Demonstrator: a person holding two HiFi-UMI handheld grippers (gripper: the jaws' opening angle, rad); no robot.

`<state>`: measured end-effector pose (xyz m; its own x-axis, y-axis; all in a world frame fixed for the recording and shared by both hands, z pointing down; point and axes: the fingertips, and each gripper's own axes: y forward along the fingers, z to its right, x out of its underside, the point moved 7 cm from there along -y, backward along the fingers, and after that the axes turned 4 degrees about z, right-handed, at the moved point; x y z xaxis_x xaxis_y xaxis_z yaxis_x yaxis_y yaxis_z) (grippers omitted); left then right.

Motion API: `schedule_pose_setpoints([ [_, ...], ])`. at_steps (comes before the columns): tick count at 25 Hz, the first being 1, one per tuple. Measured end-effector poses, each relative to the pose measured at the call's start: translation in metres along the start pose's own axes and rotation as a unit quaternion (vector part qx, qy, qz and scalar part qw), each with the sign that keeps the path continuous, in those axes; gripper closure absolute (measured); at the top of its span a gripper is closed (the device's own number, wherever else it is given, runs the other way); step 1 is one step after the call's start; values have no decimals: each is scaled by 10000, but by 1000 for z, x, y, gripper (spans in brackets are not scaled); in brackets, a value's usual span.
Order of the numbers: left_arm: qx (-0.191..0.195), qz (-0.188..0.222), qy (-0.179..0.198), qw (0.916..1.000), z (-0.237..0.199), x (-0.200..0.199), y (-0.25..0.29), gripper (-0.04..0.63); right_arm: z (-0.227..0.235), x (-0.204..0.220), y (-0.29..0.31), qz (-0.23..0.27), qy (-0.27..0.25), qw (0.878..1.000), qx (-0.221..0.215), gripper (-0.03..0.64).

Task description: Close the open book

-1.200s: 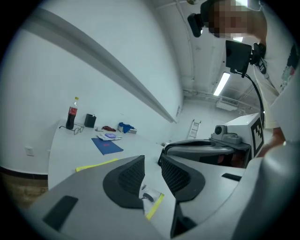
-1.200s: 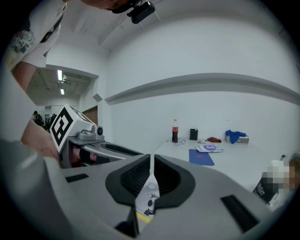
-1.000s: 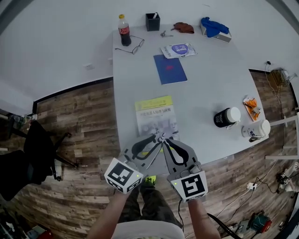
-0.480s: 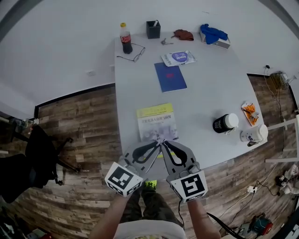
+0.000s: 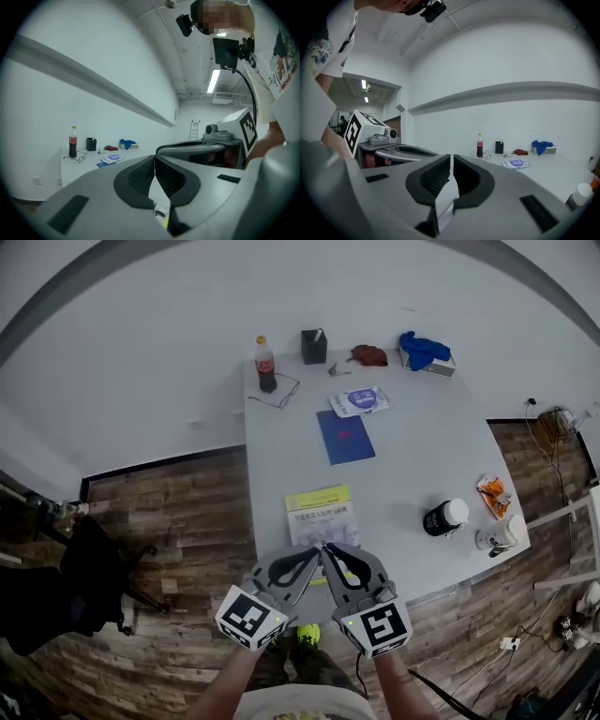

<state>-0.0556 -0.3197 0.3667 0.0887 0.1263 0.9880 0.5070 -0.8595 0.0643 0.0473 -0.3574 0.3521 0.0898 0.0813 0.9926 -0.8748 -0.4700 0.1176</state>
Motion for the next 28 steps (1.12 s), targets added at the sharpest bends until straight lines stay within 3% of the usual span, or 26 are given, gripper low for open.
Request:
schedule_pose_setpoints([
  [19, -574, 435, 425, 9965, 7, -74, -37, 583, -33, -61, -2, 459, 196, 9981, -374, 594],
  [28, -750, 531, 445, 9948, 22, -77, -42, 583, -39, -68, -15, 417, 19, 9983, -399, 595],
])
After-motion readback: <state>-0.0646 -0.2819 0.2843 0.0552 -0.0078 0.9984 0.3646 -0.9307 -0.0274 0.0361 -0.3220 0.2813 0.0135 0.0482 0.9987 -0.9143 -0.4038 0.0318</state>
